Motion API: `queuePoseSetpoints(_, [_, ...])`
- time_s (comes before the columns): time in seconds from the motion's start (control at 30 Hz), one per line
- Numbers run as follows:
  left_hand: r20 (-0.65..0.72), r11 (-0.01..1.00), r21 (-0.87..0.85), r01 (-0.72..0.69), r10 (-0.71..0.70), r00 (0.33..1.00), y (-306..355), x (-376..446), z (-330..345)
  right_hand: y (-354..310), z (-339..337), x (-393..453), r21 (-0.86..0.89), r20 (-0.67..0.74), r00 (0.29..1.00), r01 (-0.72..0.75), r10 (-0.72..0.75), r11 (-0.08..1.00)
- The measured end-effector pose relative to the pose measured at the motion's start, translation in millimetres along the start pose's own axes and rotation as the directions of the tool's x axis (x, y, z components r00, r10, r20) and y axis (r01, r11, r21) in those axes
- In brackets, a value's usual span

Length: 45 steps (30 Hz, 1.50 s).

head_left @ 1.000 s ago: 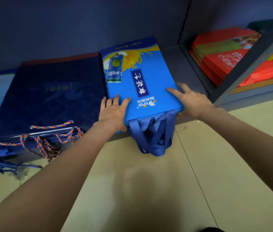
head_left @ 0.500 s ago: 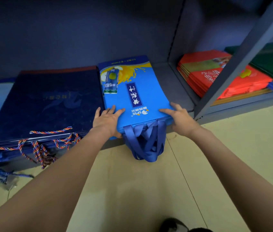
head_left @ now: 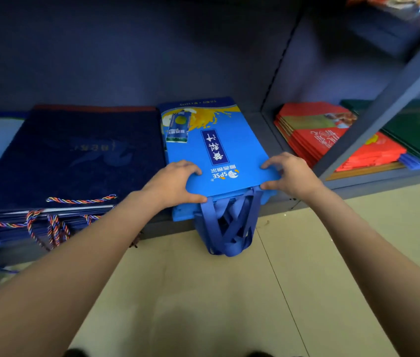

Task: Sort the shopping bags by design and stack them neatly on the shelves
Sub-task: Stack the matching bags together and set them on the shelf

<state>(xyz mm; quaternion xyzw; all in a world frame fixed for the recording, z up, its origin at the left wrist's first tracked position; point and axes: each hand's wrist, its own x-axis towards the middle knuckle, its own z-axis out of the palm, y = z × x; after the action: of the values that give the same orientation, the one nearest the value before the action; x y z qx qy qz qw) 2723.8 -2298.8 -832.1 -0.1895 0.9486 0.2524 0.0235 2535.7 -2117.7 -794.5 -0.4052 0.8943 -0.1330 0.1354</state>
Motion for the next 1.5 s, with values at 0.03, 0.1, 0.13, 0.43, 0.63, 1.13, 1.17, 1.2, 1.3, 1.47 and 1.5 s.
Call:
queuePoseSetpoints(0.03, [-0.038,0.999,-0.029,-0.020,0.019,0.999,-0.6,0.3,2.0,1.3,-3.4,-0.6,0.051,-0.036,0.999,-0.003,0.005,0.999])
queuePoseSetpoints(0.1, [-0.091,0.996,-0.014,-0.085,0.084,0.992,-3.4,1.4,4.2,4.3,-4.6,-0.5,0.079,-0.102,0.995,-0.001,0.009,0.997])
queuePoseSetpoints(0.13, [-0.117,0.993,0.002,-0.121,0.120,0.986,-3.6,0.7,3.8,4.8,-2.8,-2.1,0.092,-0.128,0.992,-0.004,0.015,0.996])
queuePoseSetpoints(0.43, [-0.534,0.959,0.180,-0.217,0.281,0.798,19.5,-7.1,-18.1,-1.6,21.1,-36.5,0.802,-0.265,0.878,-0.029,0.398,0.597])
queuePoseSetpoints(0.63, [-0.528,0.945,0.299,-0.133,0.280,0.802,31.7,-0.6,-31.3,-21.9,28.2,-38.9,0.665,-0.493,0.790,0.072,0.364,0.743])
queuePoseSetpoints(1.13, [-0.138,0.988,-0.108,0.112,-0.127,0.982,36.8,24.9,-13.7,-76.4,47.6,-78.0,0.883,-0.014,0.955,-0.127,0.295,0.453])
queuePoseSetpoints(1.17, [-0.125,0.980,-0.166,0.113,-0.135,0.983,35.4,25.0,-14.6,-77.4,48.0,-77.2,0.865,0.004,0.960,-0.144,0.280,0.481])
queuePoseSetpoints(1.2, [-0.120,0.971,-0.212,0.109,-0.136,0.983,33.6,24.7,-14.9,-78.5,48.4,-76.6,0.856,0.021,0.963,-0.155,0.267,0.493])
queuePoseSetpoints(1.3, [-0.145,0.976,-0.208,0.070,-0.102,0.984,28.6,21.5,-13.1,-76.6,43.7,-79.2,0.836,0.014,0.962,-0.161,0.273,0.525])
queuePoseSetpoints(1.47, [0.060,0.992,0.101,0.081,-0.087,0.994,21.7,15.7,-6.3,-43.2,0.1,-74.4,0.607,-0.416,0.852,-0.001,0.319,0.795])
queuePoseSetpoints(1.5, [0.084,0.991,0.112,0.080,-0.089,0.992,20.7,15.0,-5.0,-38.2,-12.5,-73.0,0.601,-0.463,0.823,0.018,0.330,0.799])
